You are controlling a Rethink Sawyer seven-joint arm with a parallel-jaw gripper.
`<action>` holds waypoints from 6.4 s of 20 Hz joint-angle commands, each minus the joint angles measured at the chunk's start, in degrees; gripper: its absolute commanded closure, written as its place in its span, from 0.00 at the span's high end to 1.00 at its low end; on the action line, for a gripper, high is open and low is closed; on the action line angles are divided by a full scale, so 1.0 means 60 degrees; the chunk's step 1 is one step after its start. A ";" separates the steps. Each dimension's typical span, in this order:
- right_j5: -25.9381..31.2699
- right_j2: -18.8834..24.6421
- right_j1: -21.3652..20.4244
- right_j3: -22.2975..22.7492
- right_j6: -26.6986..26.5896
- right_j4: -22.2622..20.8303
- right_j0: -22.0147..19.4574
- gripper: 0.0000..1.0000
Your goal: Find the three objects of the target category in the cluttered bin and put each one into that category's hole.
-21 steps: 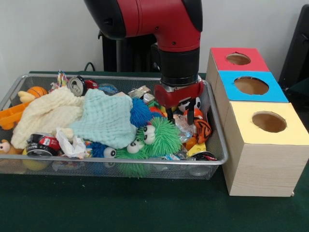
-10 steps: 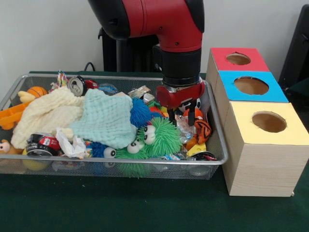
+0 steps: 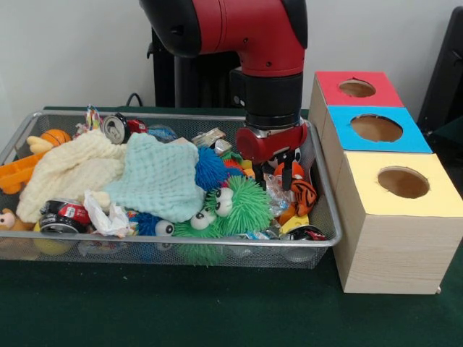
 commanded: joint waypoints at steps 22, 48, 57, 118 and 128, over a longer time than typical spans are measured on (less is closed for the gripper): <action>-0.0859 -0.1191 0.1250 0.0078 0.0377 -0.0928 -0.0121 0.00; -0.0017 -0.0229 -0.0104 0.1285 -0.0366 0.0012 -0.0921 0.00; -0.0160 -0.0196 -0.1067 0.2362 -0.0015 0.0101 -0.0968 0.00; -0.3197 -0.3395 -0.0329 0.3207 0.1504 0.0199 0.1422 0.00; -0.3311 -0.3394 -0.0326 0.3262 0.1291 0.0404 0.1362 1.00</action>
